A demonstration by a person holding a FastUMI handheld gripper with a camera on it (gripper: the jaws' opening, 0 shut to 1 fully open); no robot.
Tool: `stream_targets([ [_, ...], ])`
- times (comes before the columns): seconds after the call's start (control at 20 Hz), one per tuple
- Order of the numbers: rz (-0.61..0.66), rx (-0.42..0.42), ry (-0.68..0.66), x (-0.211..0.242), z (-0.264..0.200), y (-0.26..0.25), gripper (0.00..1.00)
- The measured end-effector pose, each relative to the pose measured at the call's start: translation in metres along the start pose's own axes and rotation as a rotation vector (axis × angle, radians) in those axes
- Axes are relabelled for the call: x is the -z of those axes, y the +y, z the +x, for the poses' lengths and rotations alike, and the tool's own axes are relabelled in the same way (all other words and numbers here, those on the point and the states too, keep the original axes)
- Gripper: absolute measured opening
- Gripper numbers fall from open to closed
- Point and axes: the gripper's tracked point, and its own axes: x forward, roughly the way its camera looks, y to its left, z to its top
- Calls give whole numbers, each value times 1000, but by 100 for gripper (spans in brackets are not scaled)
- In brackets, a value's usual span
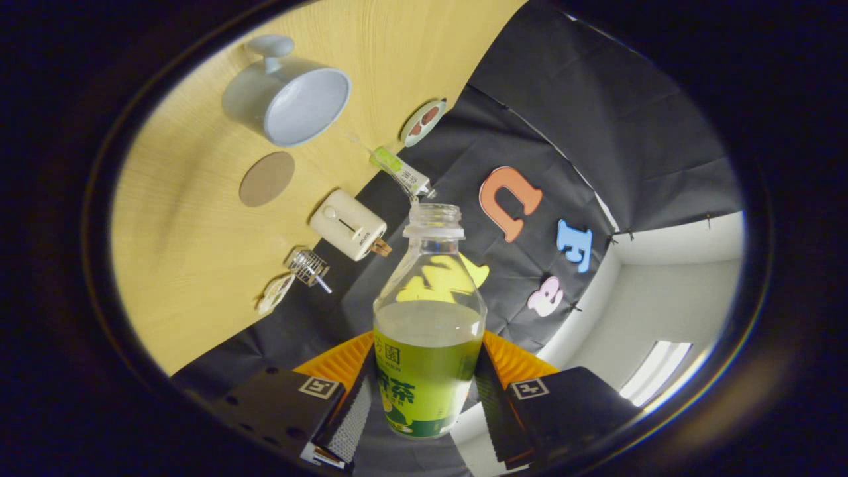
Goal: Take the bottle from table, then pour the juice into the cup, finally place the bottle on the coaster
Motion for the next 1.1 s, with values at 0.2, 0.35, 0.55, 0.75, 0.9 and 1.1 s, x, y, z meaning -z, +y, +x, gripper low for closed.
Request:
stream_targets([
  [0.2,-25,13,-2,-1,0,-8,79],
  [0.35,-38,16,-5,1,-1,-13,79],
  [0.55,-63,15,-4,1,-6,-18,79],
  [0.75,-53,35,-13,-3,-5,-29,79],
  [0.9,-56,46,-17,-6,-7,-33,79],
  [1.1,-34,31,-11,-5,-6,-28,79],
])
